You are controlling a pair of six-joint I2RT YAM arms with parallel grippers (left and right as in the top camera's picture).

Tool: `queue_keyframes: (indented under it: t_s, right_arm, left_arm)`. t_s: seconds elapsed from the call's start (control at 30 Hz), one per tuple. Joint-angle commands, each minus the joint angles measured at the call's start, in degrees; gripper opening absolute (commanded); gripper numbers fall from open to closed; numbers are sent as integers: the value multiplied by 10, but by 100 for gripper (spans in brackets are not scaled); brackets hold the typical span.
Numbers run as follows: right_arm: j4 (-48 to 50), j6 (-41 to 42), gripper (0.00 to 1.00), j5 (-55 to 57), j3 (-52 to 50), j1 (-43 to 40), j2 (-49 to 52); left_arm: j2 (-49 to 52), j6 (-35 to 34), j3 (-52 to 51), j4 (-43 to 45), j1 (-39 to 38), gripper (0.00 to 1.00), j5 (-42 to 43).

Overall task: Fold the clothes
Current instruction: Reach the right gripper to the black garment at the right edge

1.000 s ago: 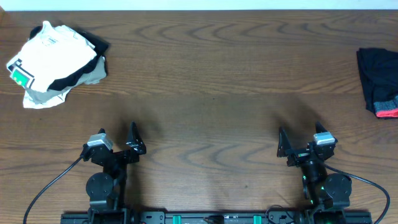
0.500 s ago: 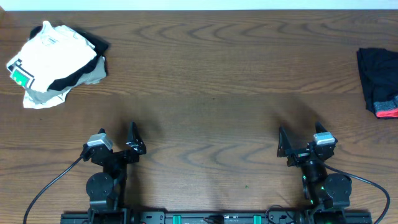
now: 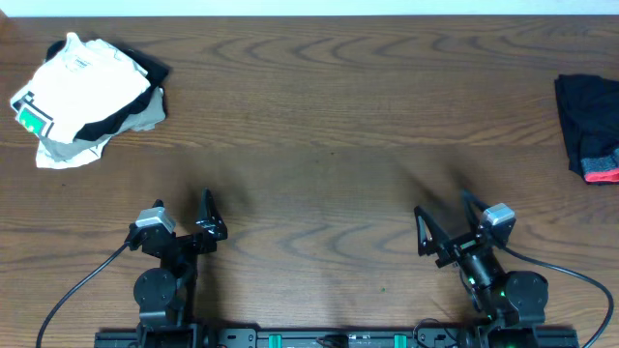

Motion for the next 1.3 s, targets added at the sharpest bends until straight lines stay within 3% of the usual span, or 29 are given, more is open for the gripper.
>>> queue_keyframes:
  t_s: [0.0,0.1,0.2,0.4,0.53,0.73,0.93,1.13,1.27]
  right_arm:
    - [69,102,99,-92,-1,-3,-3]
    - [196,91,99,-123,9,-4,-3]
    - [184,75,99,-85,54,-4,0]
    - [-62,-75,99,89,224,-4,76]
    - [-206,-50,99,261,355,-4,191]
    - [-311,-49,99,393,528,-33,402]
    - [-431,-28,99,289,668,-207,586]
    - [-423,-28,99,112,694,-400,699]
    - [-420,-28,99,67,694,-472,744]
  left_arm:
    - [-4,12,-11,-20,-3,98,-21]
    - [-4,12,-11,-20,-3,98,-21]
    - [-4,12,-11,-20,-3,98,-21]
    - [-4,12,-11,-20,-3,98,-21]
    - [-4,12,-11,-20,-3,98,-21]
    - [-4,12,-11,-20,-3,98,-21]
    - [-4,12,-11,-20,-3,98,-21]
    - [-4,12,-11,-20,-3,98,-21]
    - [-4,12,-11,-20,-3,98,-21]
